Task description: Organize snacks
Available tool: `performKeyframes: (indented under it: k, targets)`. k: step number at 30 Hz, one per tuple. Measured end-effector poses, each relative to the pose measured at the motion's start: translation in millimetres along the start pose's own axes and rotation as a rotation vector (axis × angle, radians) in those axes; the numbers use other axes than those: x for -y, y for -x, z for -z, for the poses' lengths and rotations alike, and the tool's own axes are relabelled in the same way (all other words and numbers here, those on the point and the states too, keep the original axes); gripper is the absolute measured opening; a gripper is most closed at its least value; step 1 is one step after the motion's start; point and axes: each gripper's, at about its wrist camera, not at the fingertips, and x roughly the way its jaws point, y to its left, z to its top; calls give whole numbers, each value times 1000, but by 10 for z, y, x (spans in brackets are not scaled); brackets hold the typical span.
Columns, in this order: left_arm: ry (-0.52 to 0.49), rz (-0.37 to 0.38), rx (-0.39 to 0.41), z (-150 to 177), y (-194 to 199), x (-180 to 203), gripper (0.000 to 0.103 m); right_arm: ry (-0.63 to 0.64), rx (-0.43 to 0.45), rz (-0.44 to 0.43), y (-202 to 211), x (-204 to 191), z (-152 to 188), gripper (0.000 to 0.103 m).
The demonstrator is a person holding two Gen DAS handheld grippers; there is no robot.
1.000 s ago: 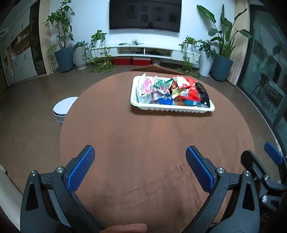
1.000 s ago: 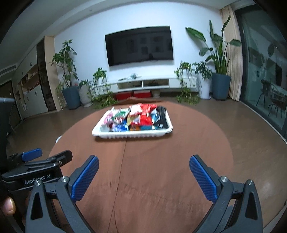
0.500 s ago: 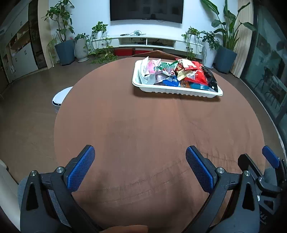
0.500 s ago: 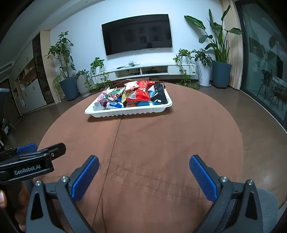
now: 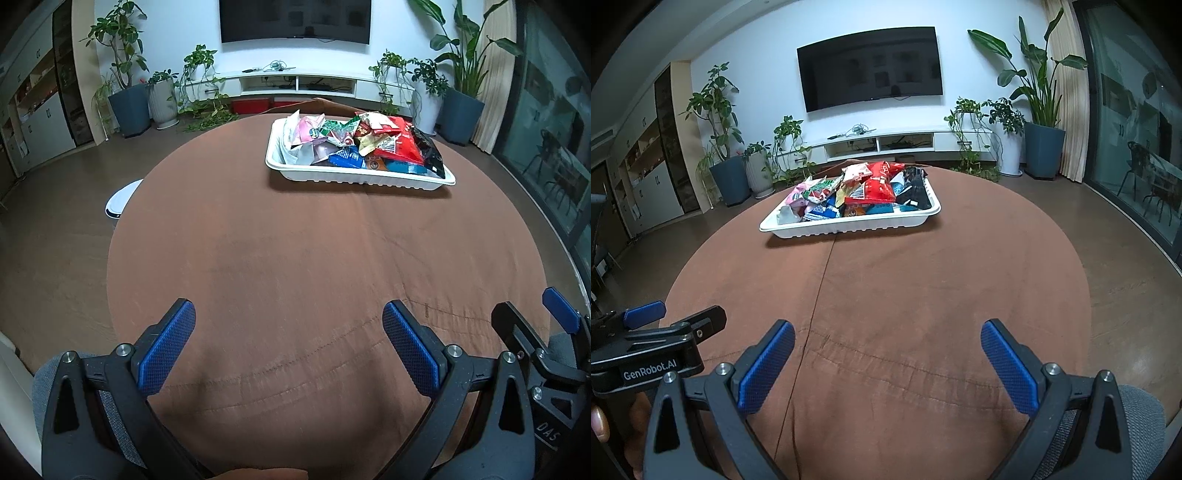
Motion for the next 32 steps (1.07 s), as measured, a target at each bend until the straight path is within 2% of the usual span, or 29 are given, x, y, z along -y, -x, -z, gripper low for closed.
performKeyframes:
  k: [24, 32]
  targets:
    - [-8, 2, -5, 56, 41, 22, 103, 2, -4, -1, 7, 9, -3, 103]
    - [-21, 4, 30, 66, 109, 21, 103, 3, -7, 1, 8, 18, 22, 103]
